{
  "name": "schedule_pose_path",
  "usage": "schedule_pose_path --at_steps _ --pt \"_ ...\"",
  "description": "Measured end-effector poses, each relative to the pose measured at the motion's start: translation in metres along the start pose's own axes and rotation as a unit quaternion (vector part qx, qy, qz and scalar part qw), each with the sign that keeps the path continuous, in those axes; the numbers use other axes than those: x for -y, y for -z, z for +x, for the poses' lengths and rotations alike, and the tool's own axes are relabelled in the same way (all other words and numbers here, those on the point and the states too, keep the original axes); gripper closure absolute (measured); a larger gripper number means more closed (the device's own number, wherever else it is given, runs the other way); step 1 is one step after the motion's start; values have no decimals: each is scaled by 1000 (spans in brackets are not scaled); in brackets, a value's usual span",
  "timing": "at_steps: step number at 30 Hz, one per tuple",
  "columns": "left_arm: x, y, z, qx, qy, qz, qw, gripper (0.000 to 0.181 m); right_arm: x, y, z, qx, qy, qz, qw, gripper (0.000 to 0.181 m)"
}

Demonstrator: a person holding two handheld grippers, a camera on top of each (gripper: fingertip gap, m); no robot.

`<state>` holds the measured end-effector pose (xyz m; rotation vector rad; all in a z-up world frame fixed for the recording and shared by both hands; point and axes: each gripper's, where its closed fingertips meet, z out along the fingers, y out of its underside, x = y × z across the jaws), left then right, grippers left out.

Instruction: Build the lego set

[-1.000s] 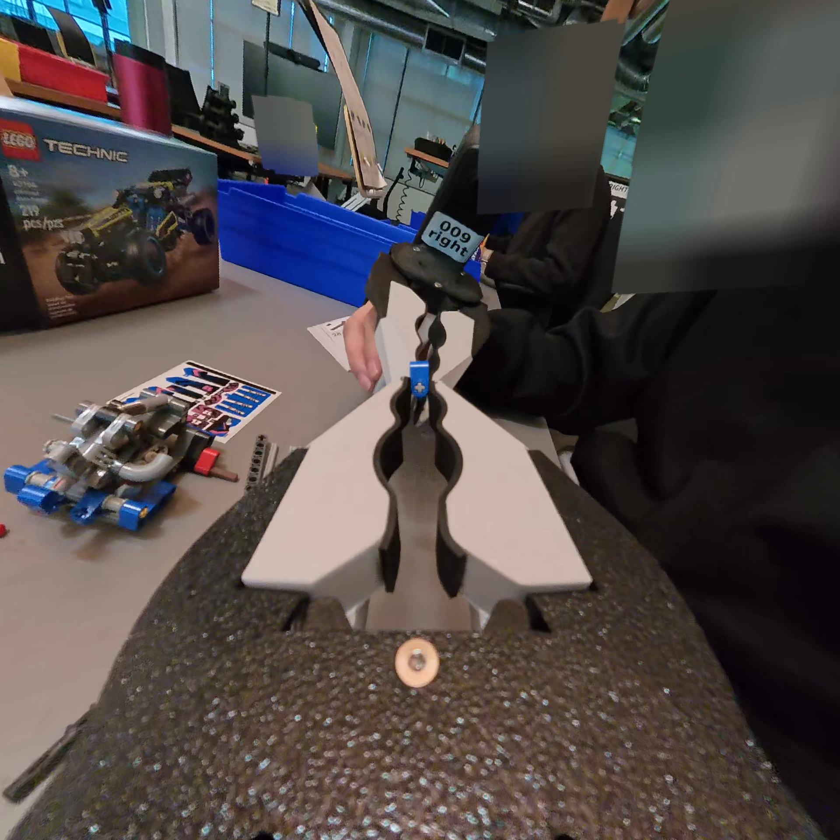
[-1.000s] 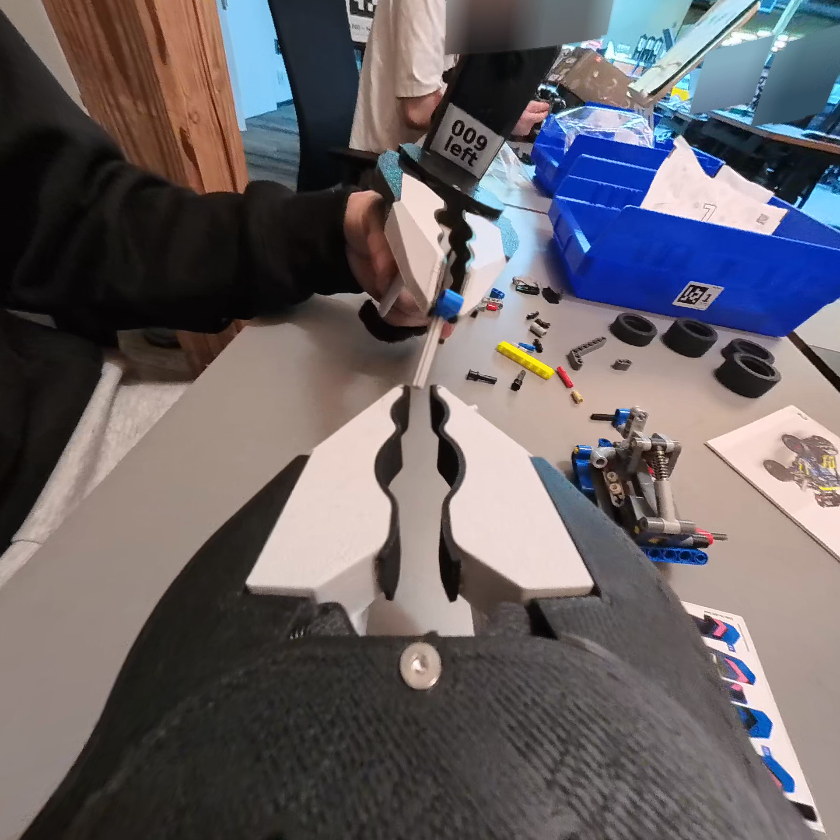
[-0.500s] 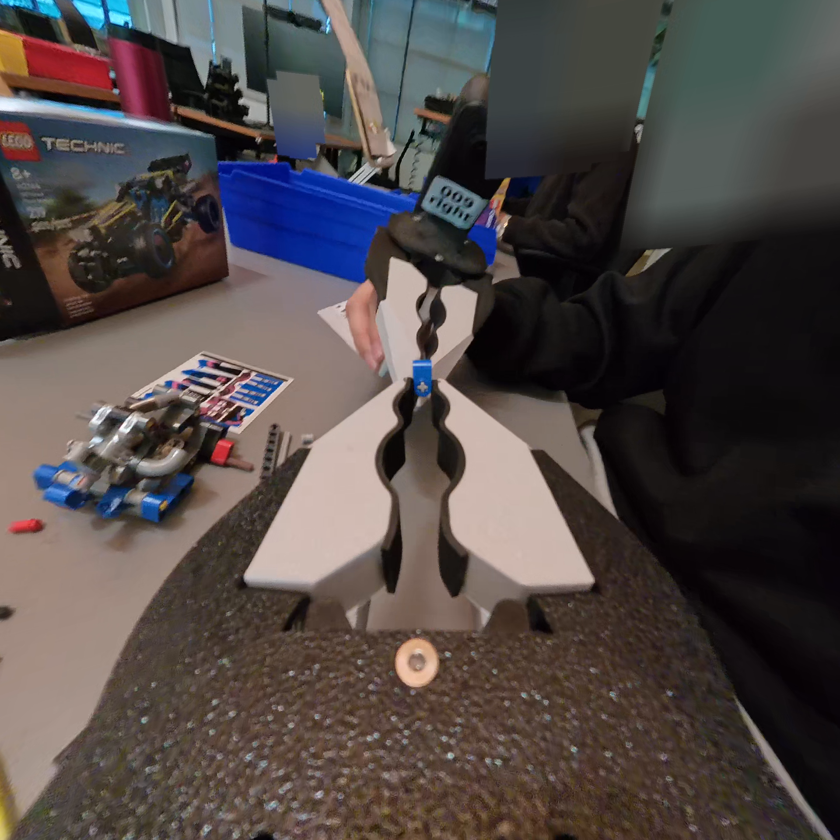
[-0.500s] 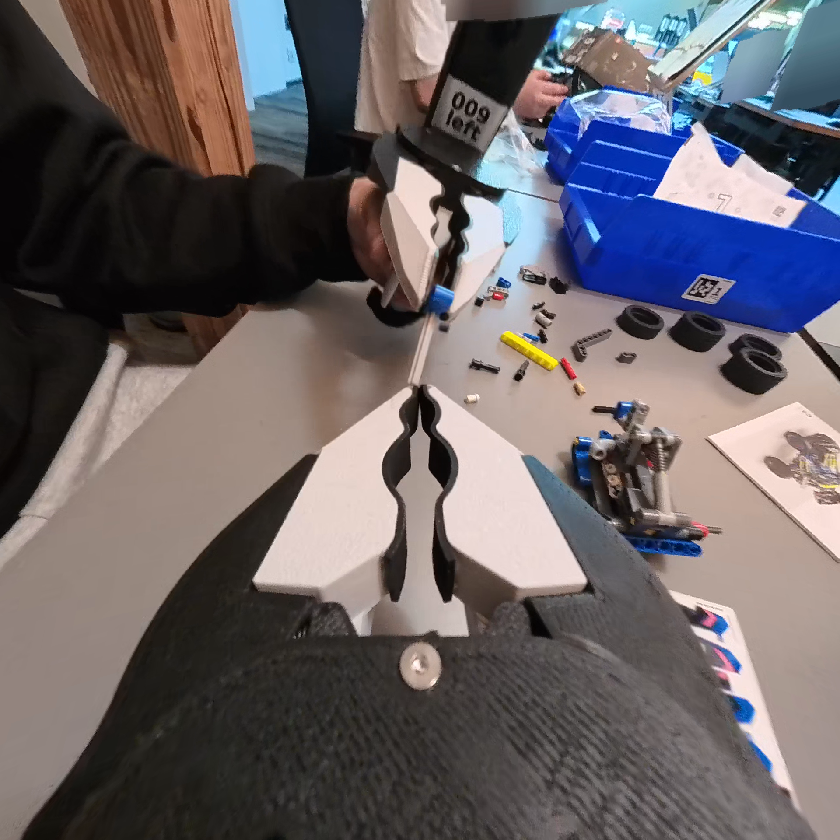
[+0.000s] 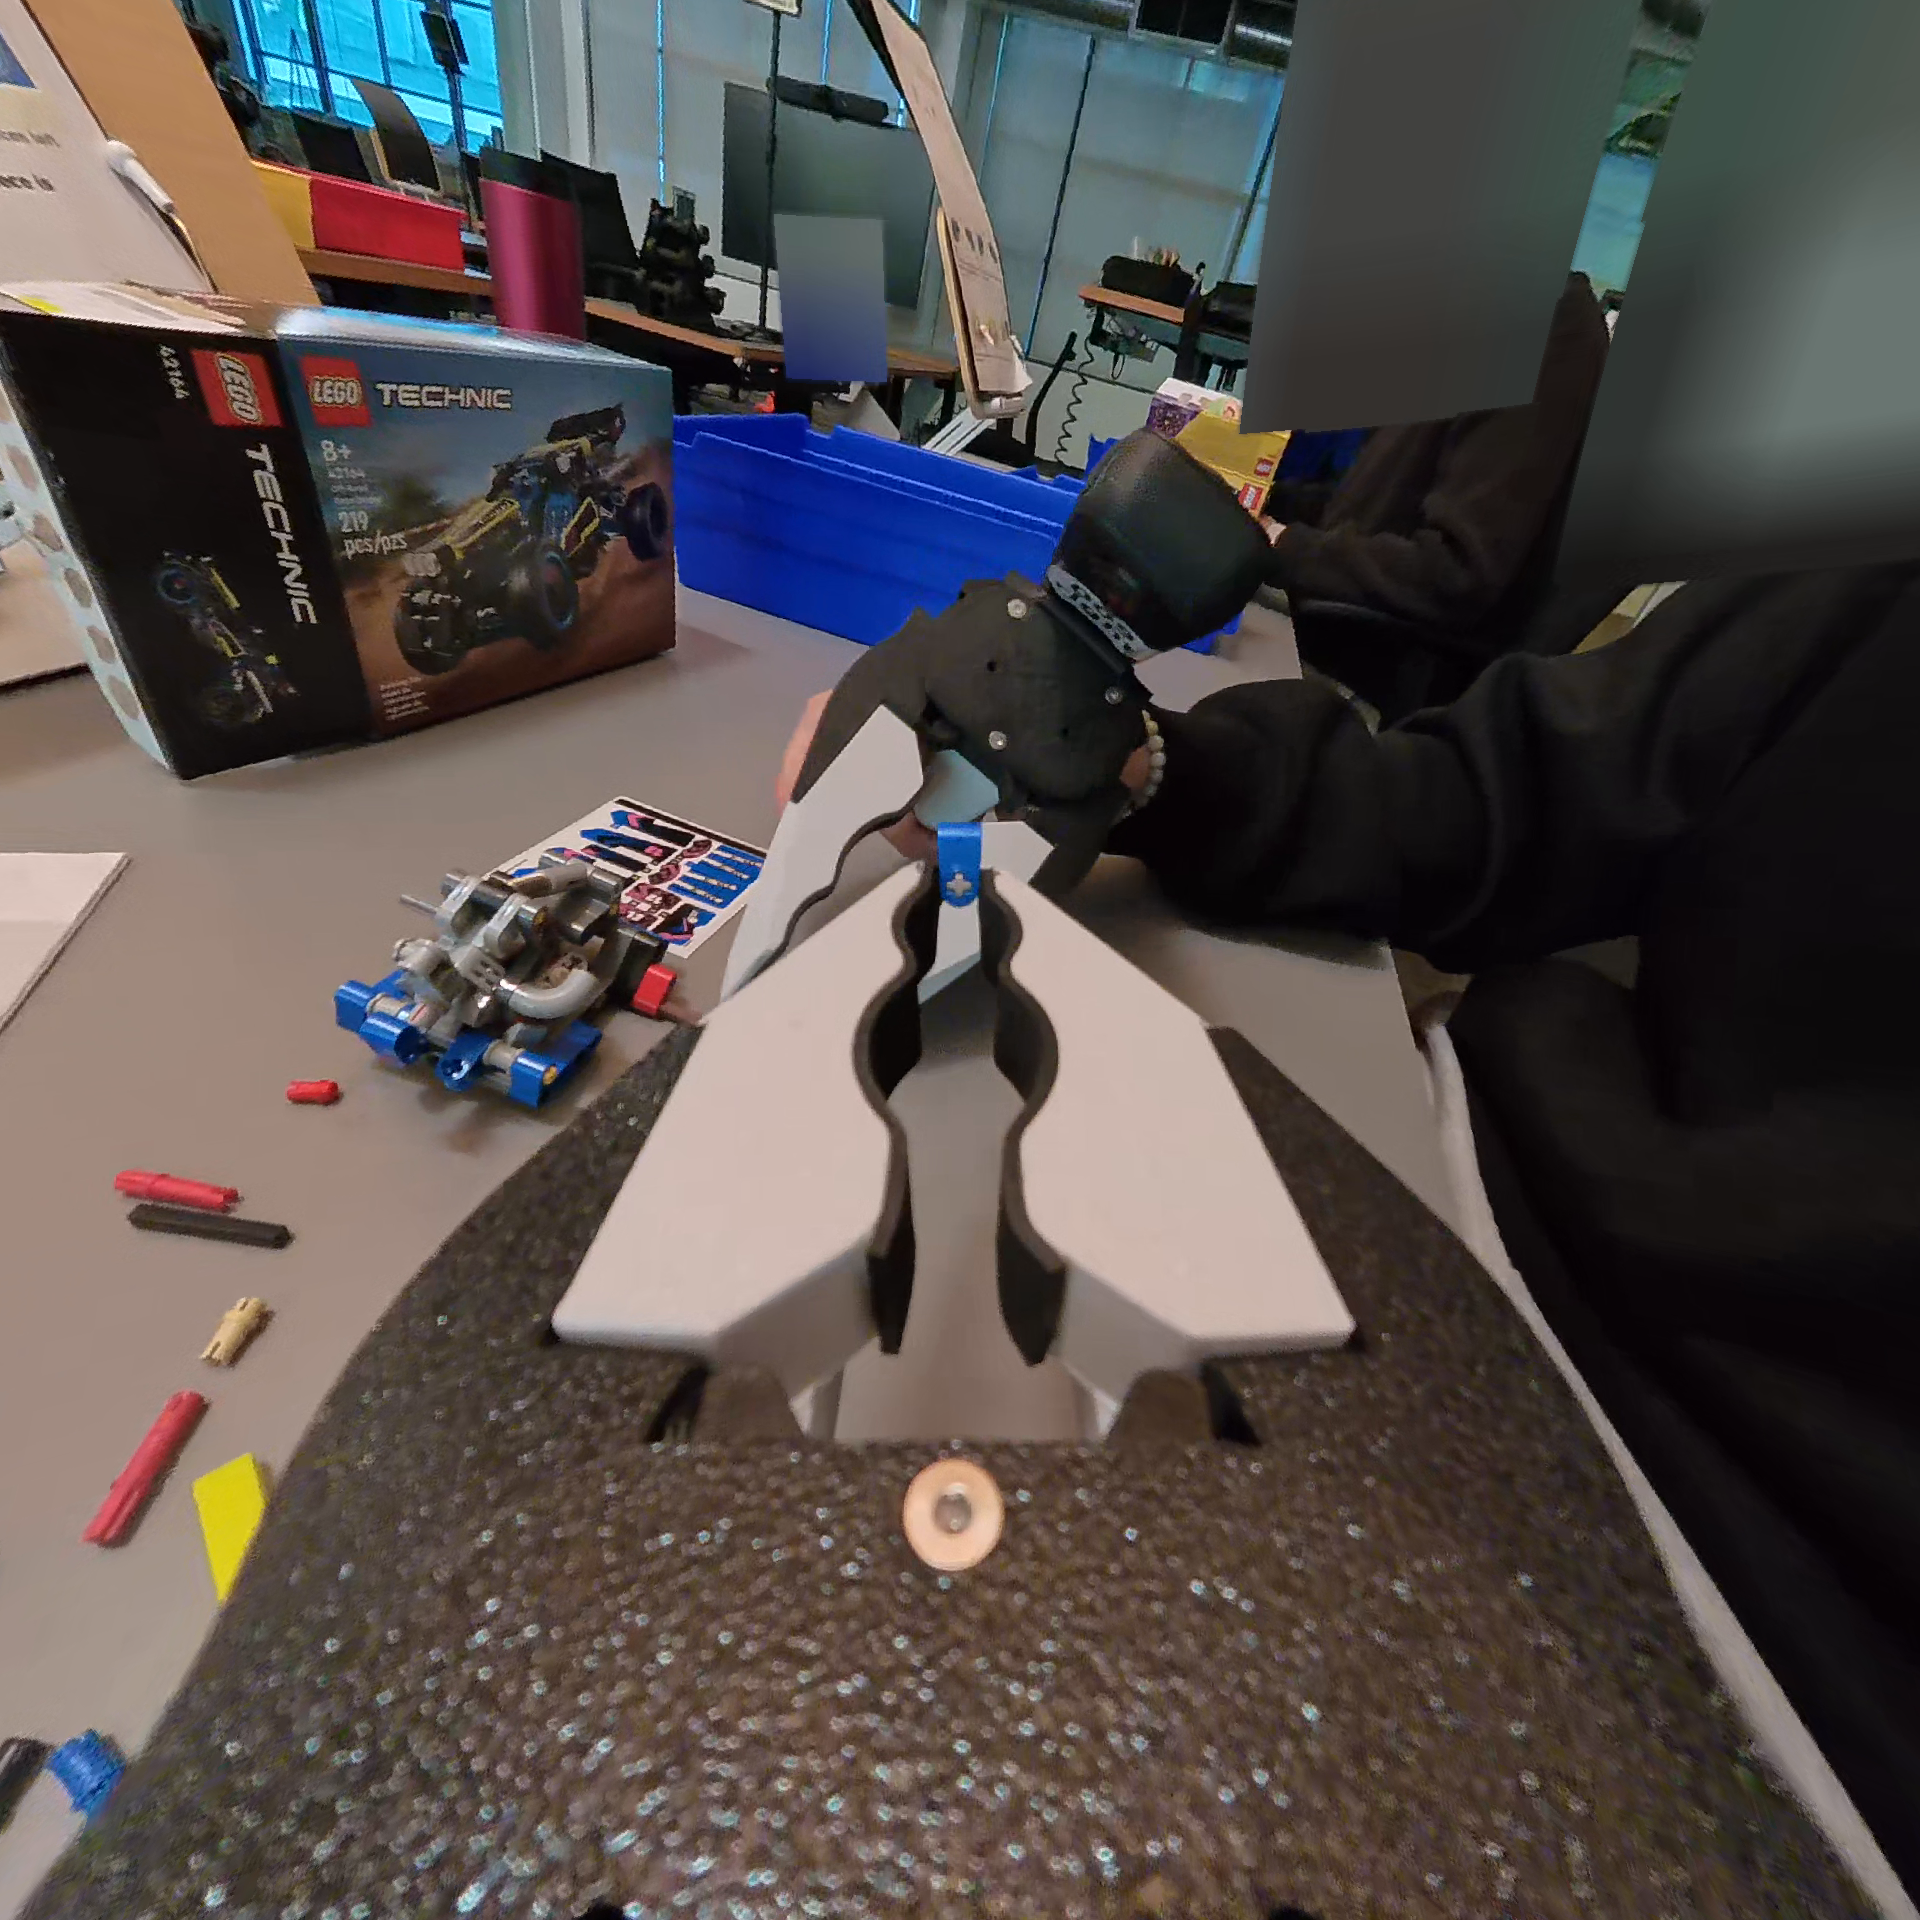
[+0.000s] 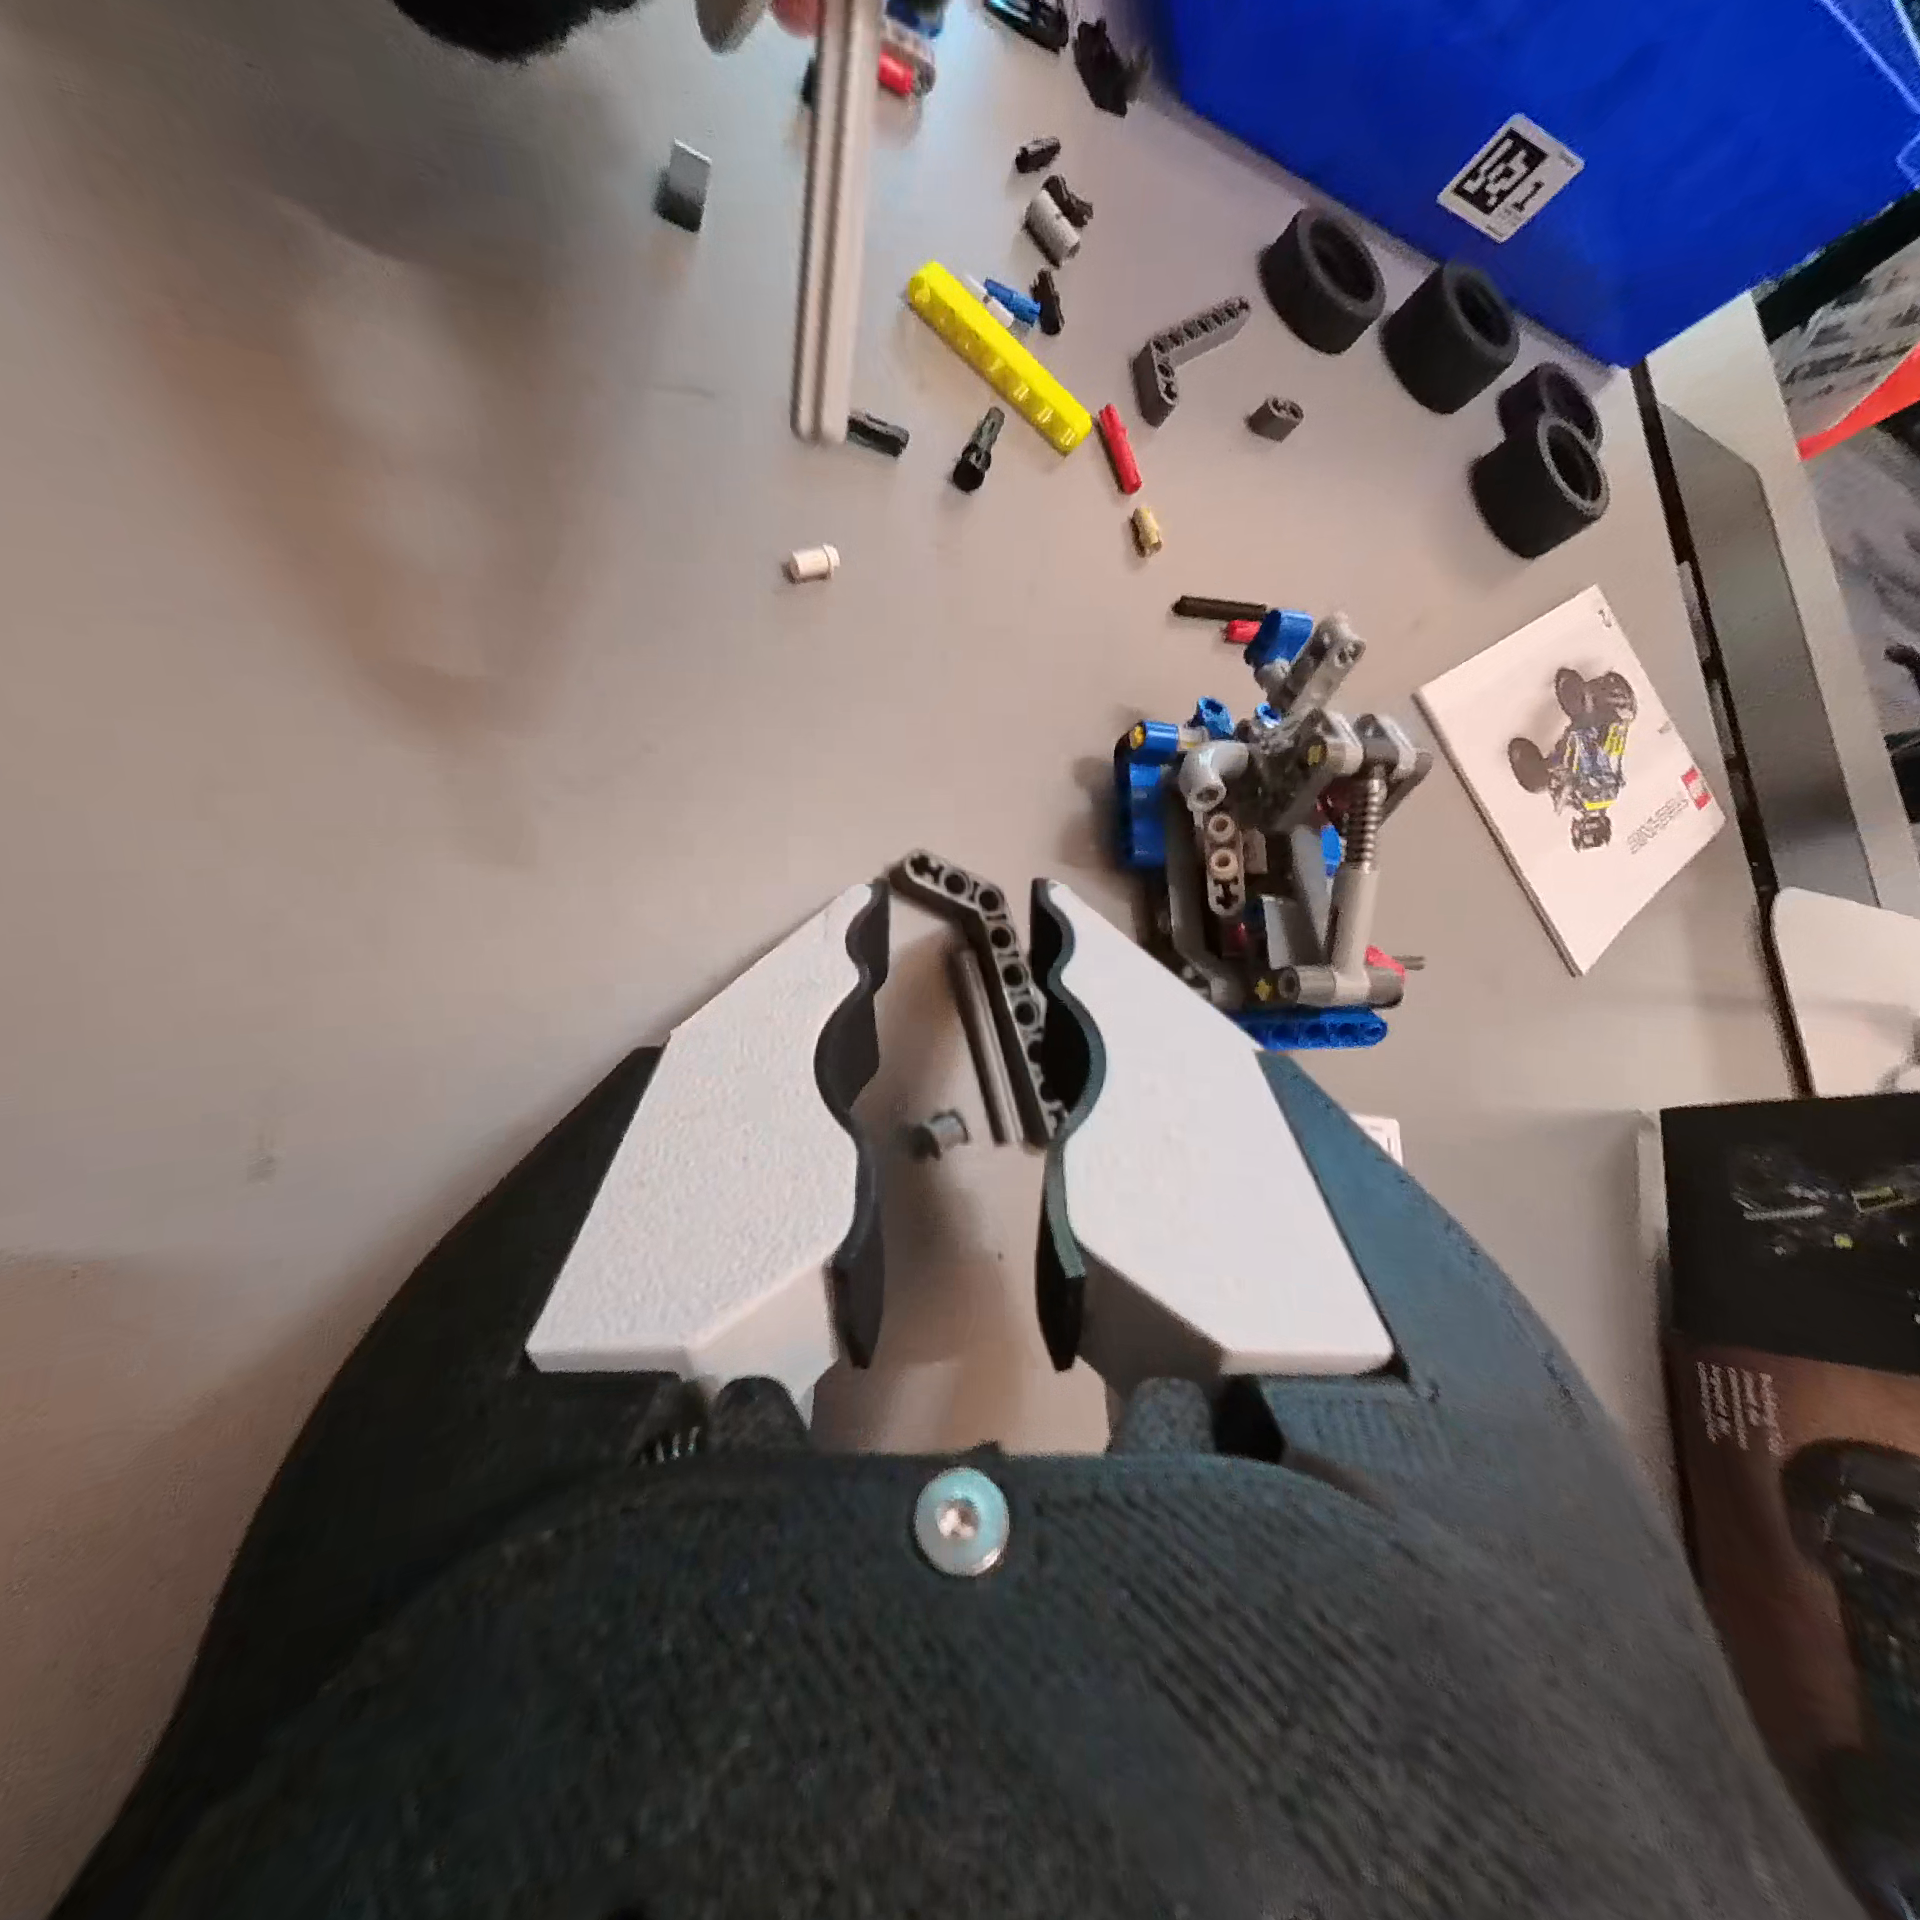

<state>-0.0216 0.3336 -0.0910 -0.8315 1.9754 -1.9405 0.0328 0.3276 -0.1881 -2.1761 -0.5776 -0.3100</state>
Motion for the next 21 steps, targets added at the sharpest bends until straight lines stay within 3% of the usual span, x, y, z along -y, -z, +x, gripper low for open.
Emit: schedule_pose_path --at_steps 6,9,21 --pt "1 7 -4 -5 20 20 1000 177 -2 -8 -1 13 -14 -7 1000 158" --pt "-2 7 -5 -6 22 14 1000 177 -3 -7 -6 29 -25 2 999 167" --pt "-7 1 -3 -9 20 -1 1000 178 2 1 -23 40 -18 29 999 168"
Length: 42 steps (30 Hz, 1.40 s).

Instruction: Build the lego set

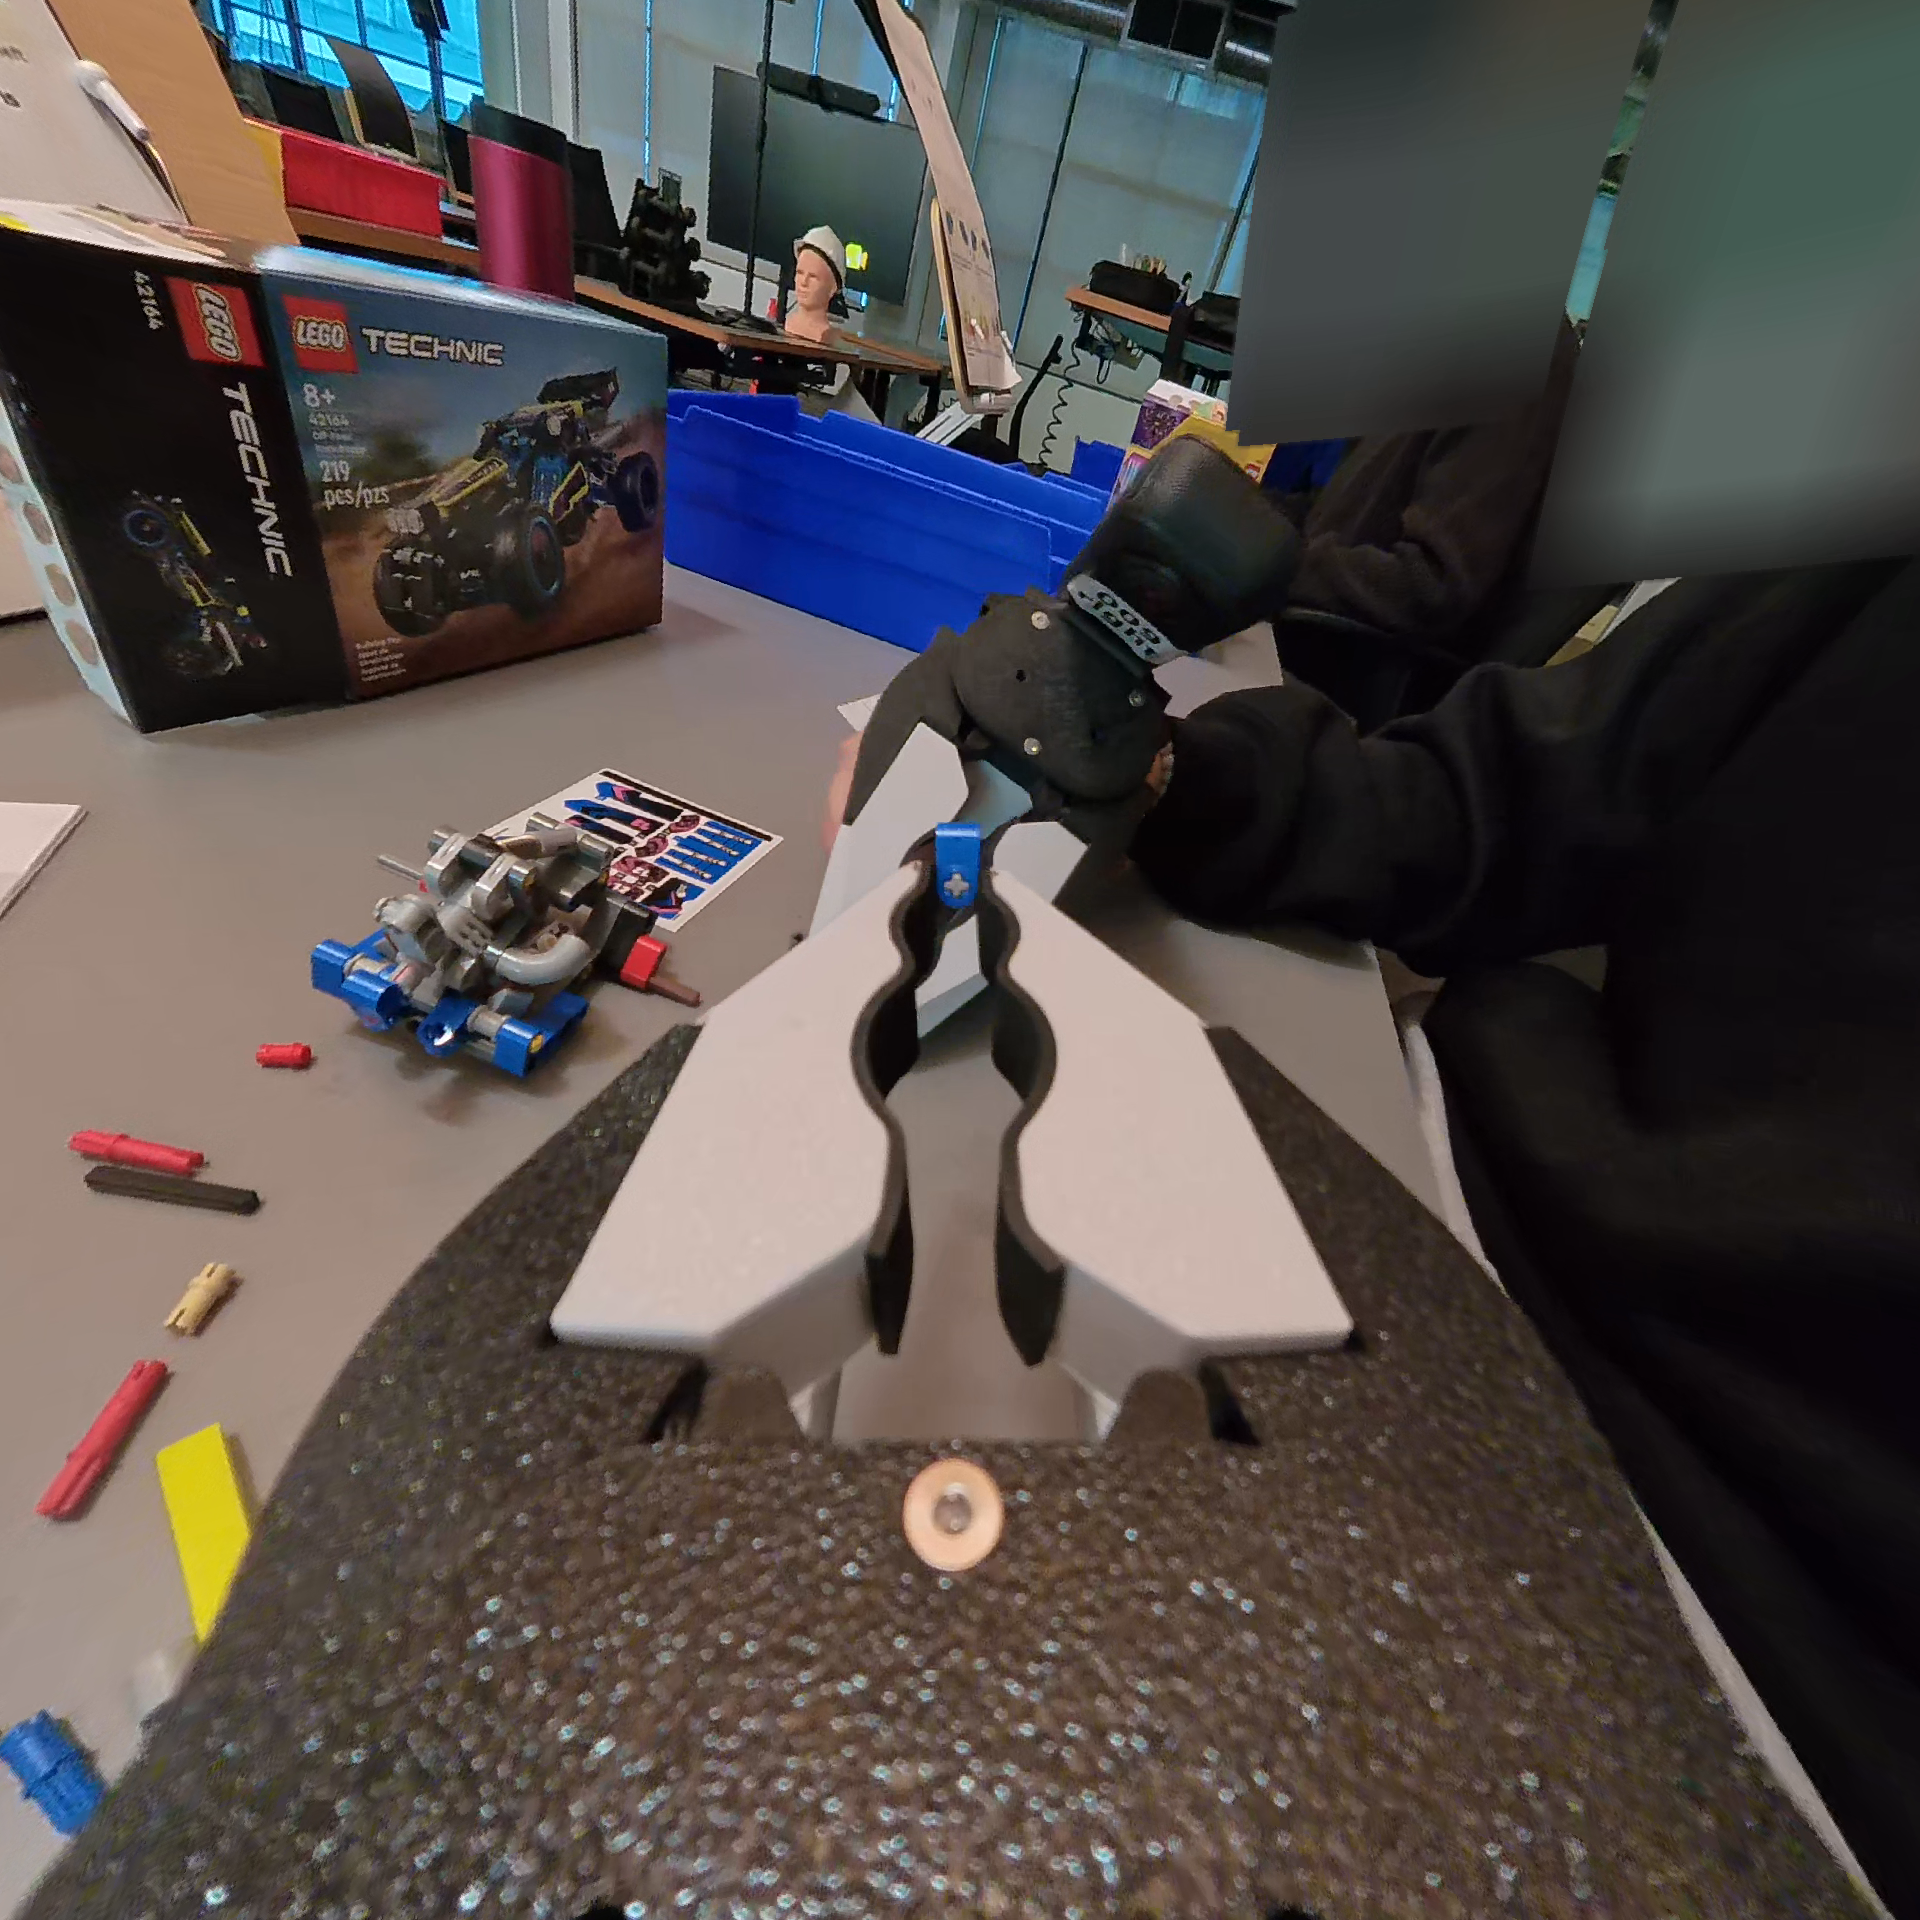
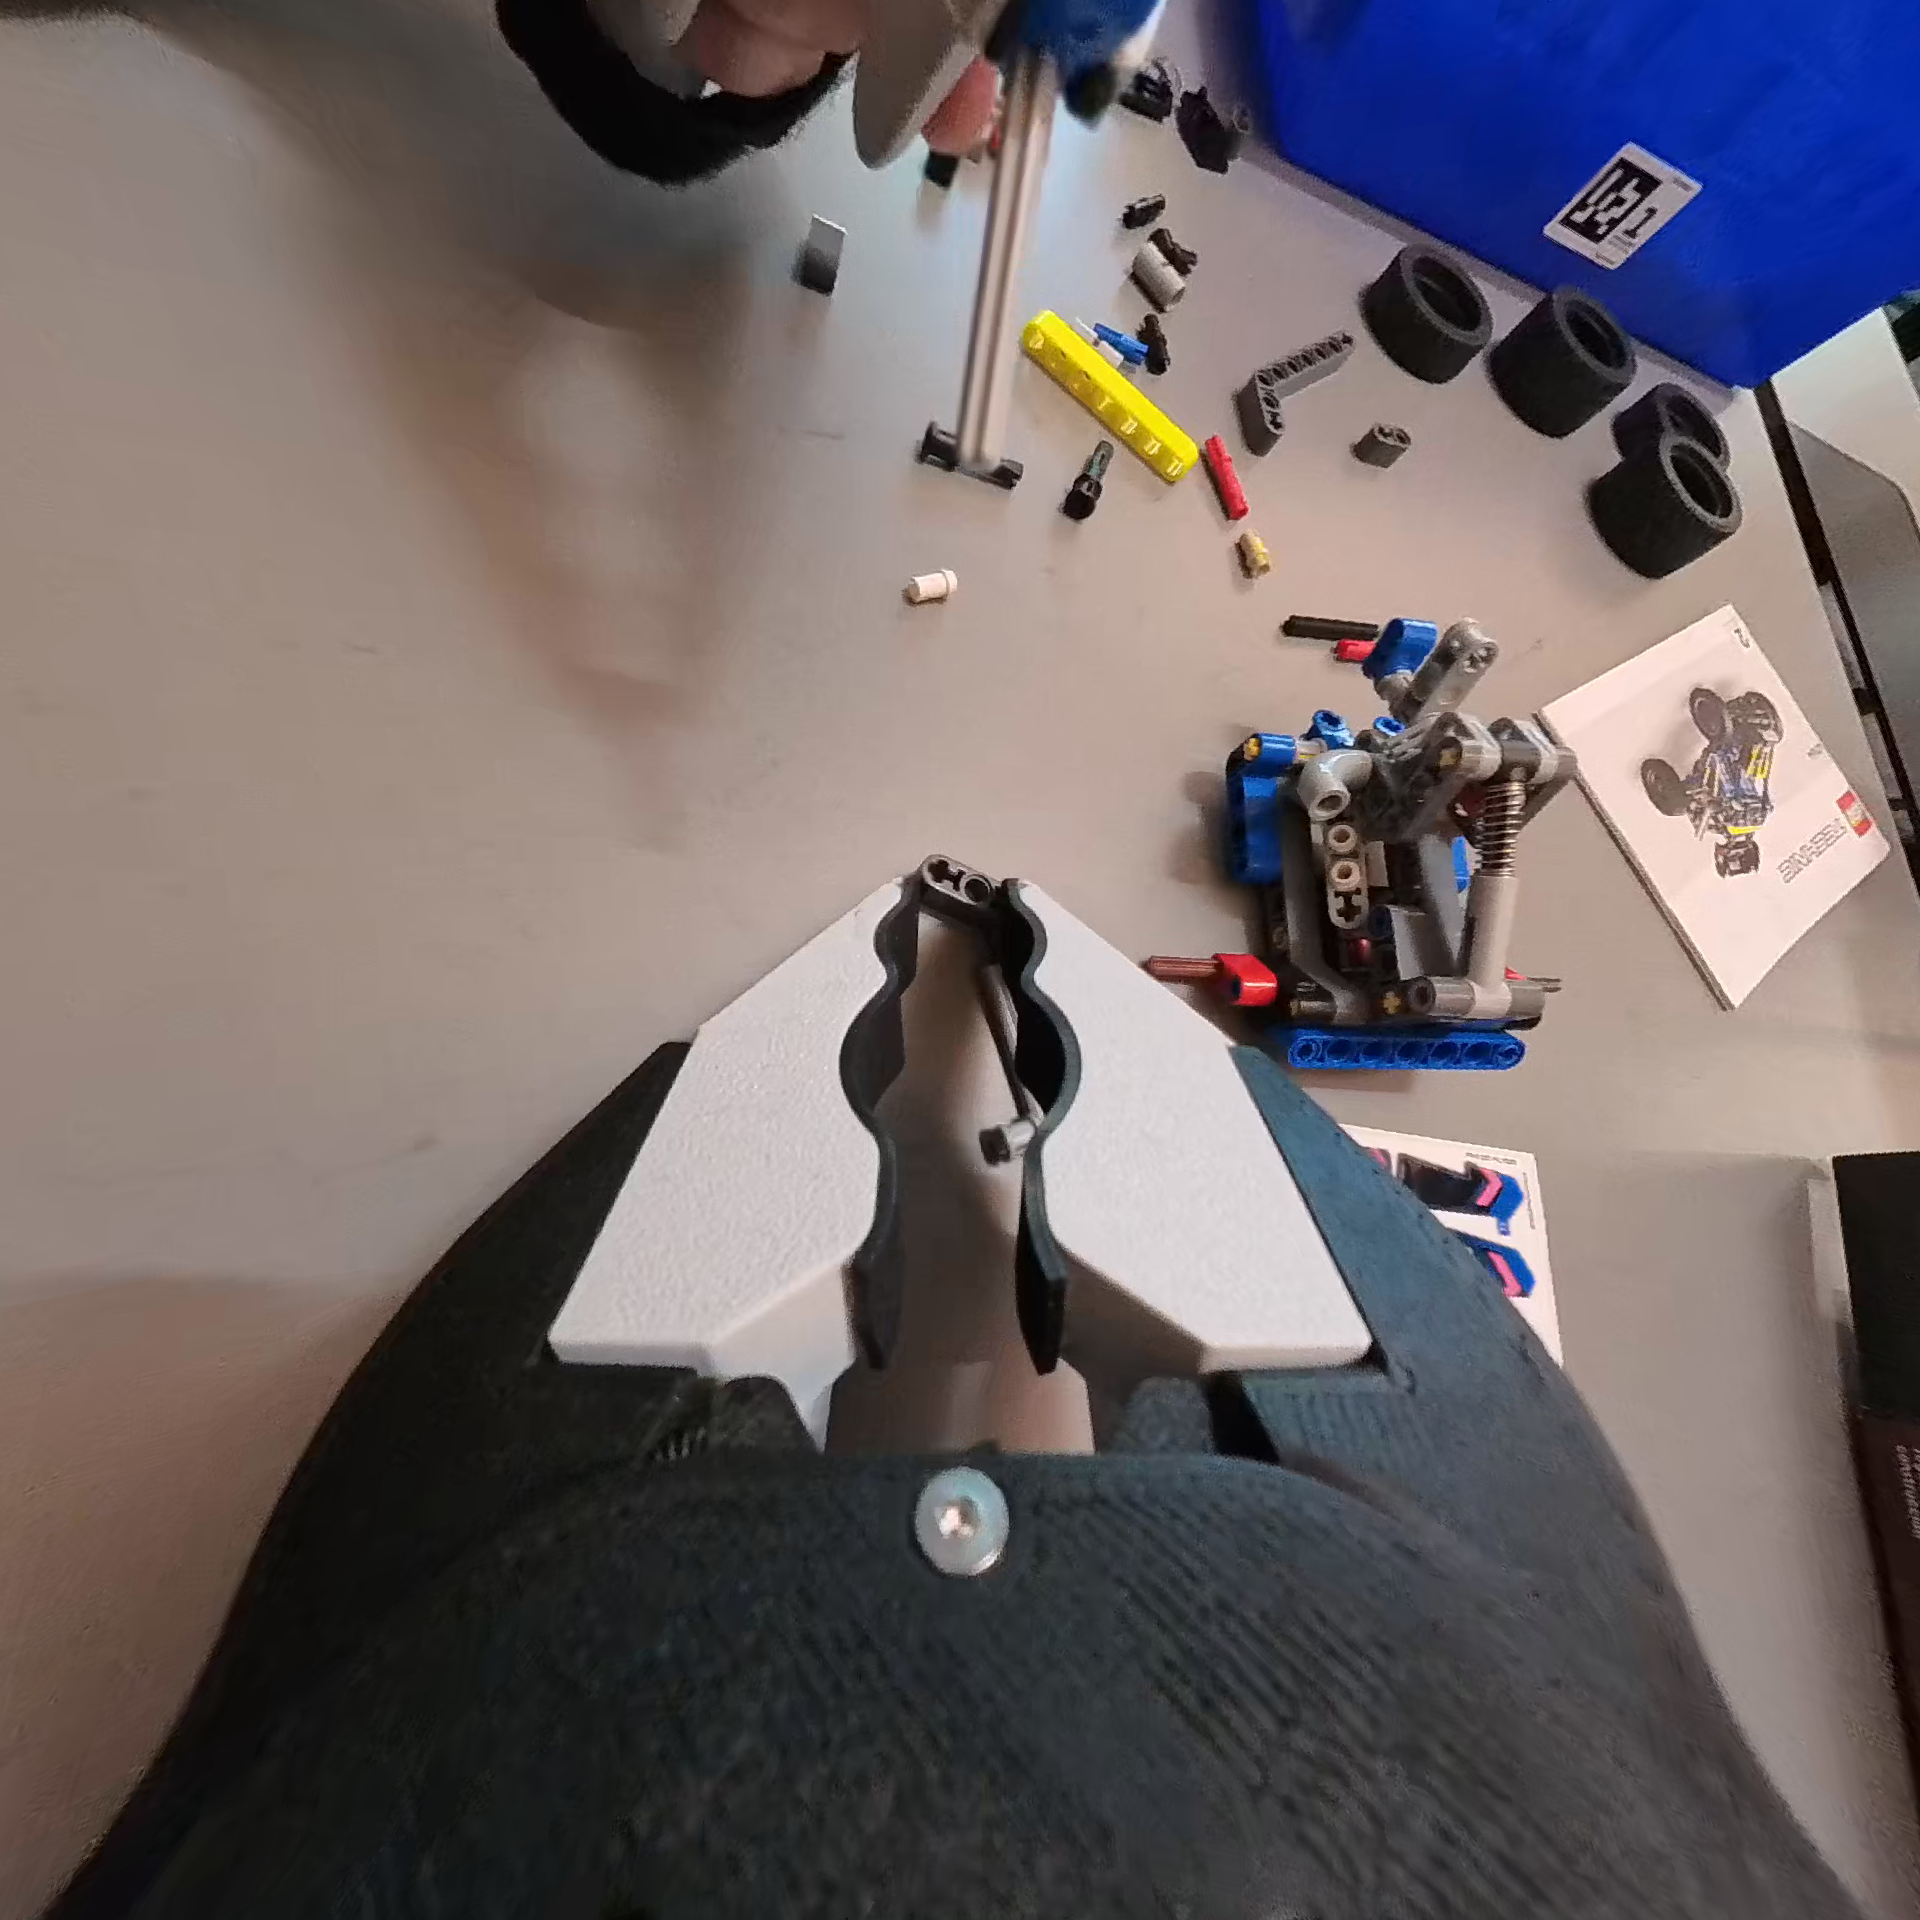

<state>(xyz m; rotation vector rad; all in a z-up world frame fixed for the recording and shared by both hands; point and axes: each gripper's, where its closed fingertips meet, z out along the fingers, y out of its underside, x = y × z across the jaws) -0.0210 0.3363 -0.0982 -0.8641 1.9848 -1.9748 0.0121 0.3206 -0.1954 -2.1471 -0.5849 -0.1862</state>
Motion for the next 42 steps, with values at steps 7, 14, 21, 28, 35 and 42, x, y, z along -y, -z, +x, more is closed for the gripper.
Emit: schedule_pose_path --at_steps 7,14,21,28,35,42 --pt "-1 -1 0 0 1 -3 1000 177 2 3 -11 21 8 6 1000 167" --pt "-5 -4 7 -16 -10 -17 1000 177 12 11 -40 86 62 47 993 166" --pt "-15 -8 14 -28 -29 -56 998 177 5 26 -45 110 85 45 989 151" --pt "-19 -9 17 -35 -37 -70 996 177 2 24 -33 89 48 36 994 152" --pt "-31 -14 13 -8 -52 -123 991 177 -1 22 -13 33 40 23 998 152" --pt "-48 -22 9 42 -92 -220 970 177 -4 16 -15 35 39 21 998 153"
